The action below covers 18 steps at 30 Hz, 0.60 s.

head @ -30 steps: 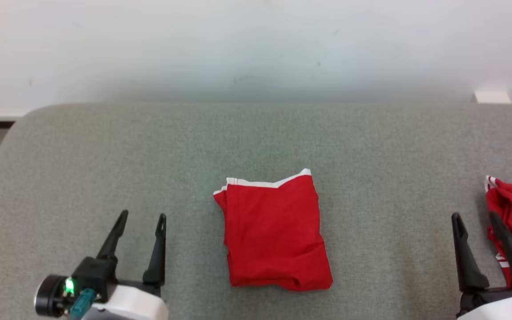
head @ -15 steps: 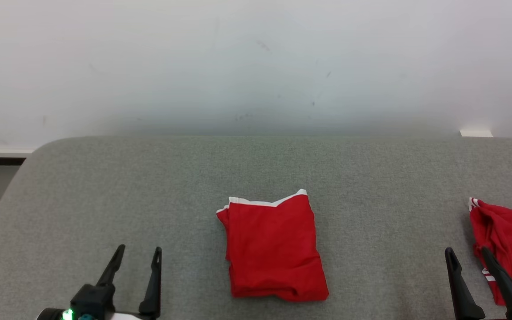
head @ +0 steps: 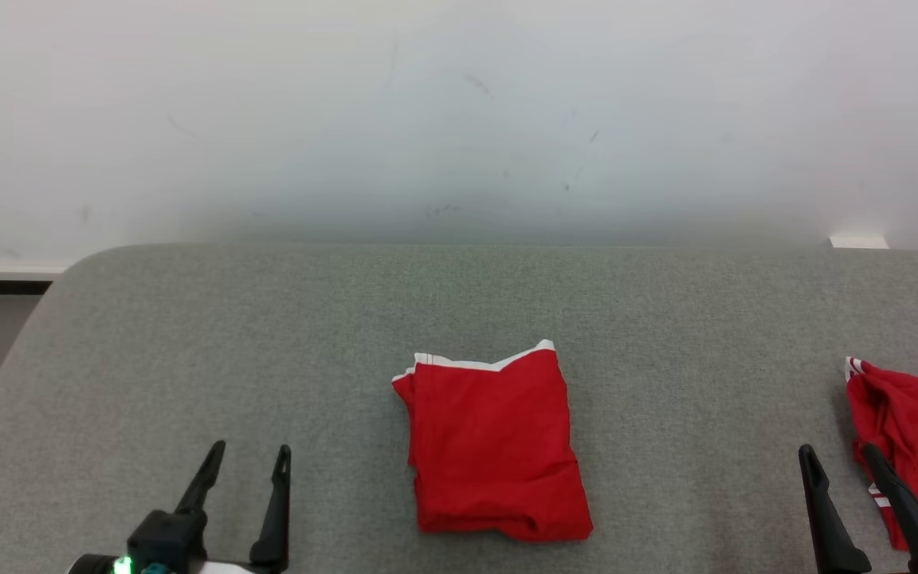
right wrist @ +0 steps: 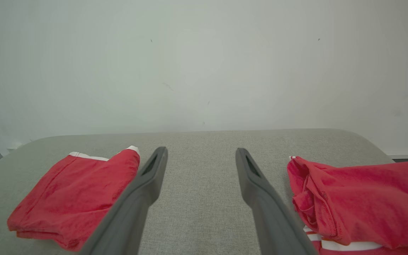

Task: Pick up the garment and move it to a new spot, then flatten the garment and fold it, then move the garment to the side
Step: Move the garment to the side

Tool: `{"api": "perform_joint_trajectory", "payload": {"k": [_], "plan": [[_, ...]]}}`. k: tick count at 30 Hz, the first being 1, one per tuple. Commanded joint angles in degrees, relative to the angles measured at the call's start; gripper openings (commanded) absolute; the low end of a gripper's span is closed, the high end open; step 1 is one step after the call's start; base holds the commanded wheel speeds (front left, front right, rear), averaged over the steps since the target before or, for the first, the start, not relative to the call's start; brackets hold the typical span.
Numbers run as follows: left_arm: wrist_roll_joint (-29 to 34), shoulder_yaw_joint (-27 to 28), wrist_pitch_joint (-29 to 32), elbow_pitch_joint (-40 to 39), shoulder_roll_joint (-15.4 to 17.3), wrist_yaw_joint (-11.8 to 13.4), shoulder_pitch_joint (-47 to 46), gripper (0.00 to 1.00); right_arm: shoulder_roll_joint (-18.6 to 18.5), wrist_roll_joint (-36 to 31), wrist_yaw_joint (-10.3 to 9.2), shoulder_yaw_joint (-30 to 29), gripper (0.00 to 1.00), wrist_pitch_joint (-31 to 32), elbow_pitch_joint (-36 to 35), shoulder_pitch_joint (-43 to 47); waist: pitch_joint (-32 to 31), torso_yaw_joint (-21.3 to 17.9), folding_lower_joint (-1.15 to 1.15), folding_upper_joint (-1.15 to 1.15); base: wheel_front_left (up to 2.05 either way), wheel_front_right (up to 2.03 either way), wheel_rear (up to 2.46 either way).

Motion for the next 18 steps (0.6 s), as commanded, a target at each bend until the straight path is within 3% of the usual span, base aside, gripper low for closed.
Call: {"api": "perform_joint_trajectory", "payload": {"k": [1, 10, 18], "plan": [[-0.39, 0.00, -0.33, 0.06, 0.50, 0.12, -0.34, 1.00, 0.12, 0.06, -0.14, -0.13, 1.00, -0.05, -0.21, 0.48, 0.05, 0.06, 0.00, 0.00, 0.00, 0.00, 0.00], [-0.32, -0.34, -0.52, -0.37, 0.57, 0.11, -1.30, 1.00, 0.12, -0.55, -0.14, -0.81, 1.00, 0.38, -0.49, 0.16, 0.57, 1.14, 0.00, 0.00, 0.00, 0.00, 0.00], [1.33, -2.05, -1.11, -2.23, -0.56, -0.91, -7.29, 1.00, -2.41, -0.52, -0.14, -1.41, 1.00, 1.47, 1.70, -4.72, 6.51, 6.90, 0.00, 0.00, 0.00, 0.00, 0.00]]}}
